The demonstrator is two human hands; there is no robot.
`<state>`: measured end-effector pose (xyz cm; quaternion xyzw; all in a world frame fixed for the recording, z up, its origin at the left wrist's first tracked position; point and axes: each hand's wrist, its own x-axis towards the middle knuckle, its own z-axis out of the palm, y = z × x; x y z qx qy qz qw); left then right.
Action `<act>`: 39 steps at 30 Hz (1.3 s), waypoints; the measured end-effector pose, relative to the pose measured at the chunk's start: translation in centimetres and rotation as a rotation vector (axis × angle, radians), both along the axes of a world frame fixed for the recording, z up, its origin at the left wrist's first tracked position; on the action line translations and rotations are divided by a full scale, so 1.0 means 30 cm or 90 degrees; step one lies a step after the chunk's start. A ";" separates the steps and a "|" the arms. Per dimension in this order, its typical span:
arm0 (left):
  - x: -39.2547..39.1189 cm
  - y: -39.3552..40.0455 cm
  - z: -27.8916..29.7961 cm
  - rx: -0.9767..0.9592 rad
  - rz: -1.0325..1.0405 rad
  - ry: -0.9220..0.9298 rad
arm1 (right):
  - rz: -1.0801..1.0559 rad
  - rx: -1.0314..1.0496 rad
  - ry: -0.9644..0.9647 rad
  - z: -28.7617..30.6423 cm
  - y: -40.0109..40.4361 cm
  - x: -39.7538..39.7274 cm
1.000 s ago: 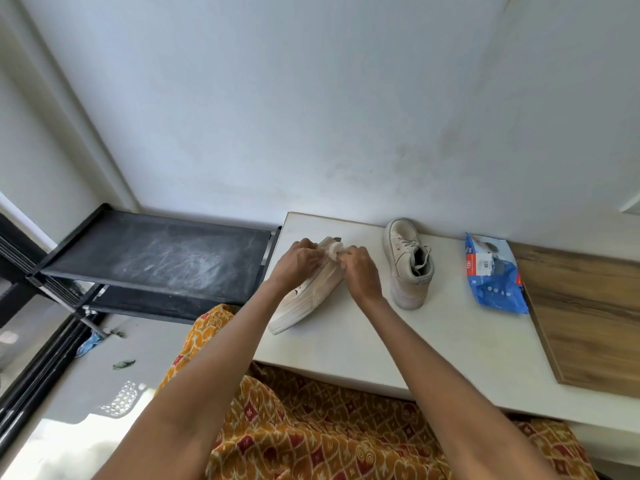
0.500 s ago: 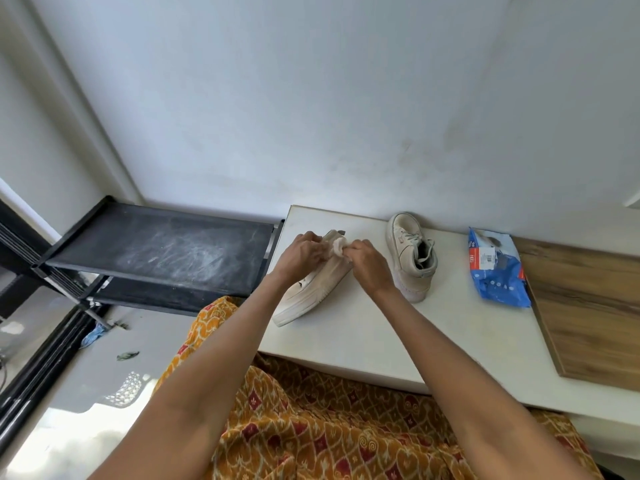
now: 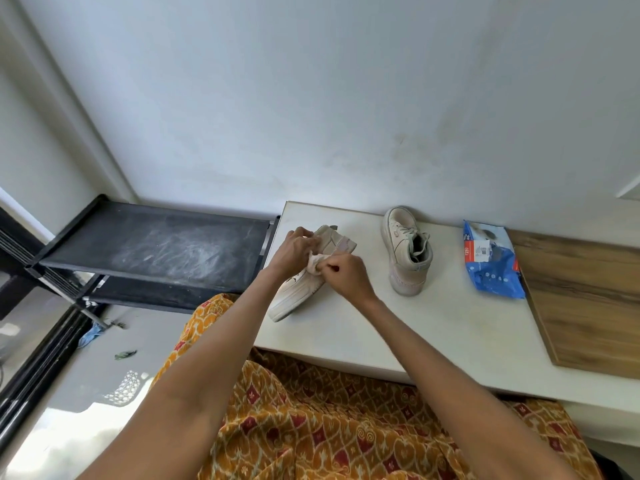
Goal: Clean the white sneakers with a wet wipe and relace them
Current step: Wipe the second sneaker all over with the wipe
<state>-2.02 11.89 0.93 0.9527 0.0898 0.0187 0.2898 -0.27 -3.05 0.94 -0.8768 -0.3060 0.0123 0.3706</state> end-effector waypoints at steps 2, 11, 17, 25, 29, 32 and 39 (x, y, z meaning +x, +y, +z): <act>-0.001 -0.003 0.006 -0.008 0.004 0.009 | -0.078 0.032 0.086 0.003 -0.015 0.075; -0.020 0.006 -0.022 -0.063 0.047 0.025 | -0.112 -0.072 0.159 -0.008 -0.010 0.238; -0.001 -0.033 -0.014 -0.089 0.080 -0.033 | -0.085 -0.208 -0.065 0.004 0.001 0.199; -0.007 -0.023 -0.032 -0.027 0.051 -0.028 | 0.082 -0.090 -0.189 -0.045 -0.050 0.014; -0.007 -0.027 -0.023 -0.004 0.029 -0.019 | 0.009 -0.152 -0.167 -0.015 -0.046 0.081; -0.008 -0.024 -0.021 0.026 0.003 -0.011 | -0.086 -0.221 -0.102 0.026 -0.022 0.146; -0.005 -0.025 -0.022 0.062 0.003 -0.010 | -0.116 -0.197 -0.106 0.002 0.002 0.095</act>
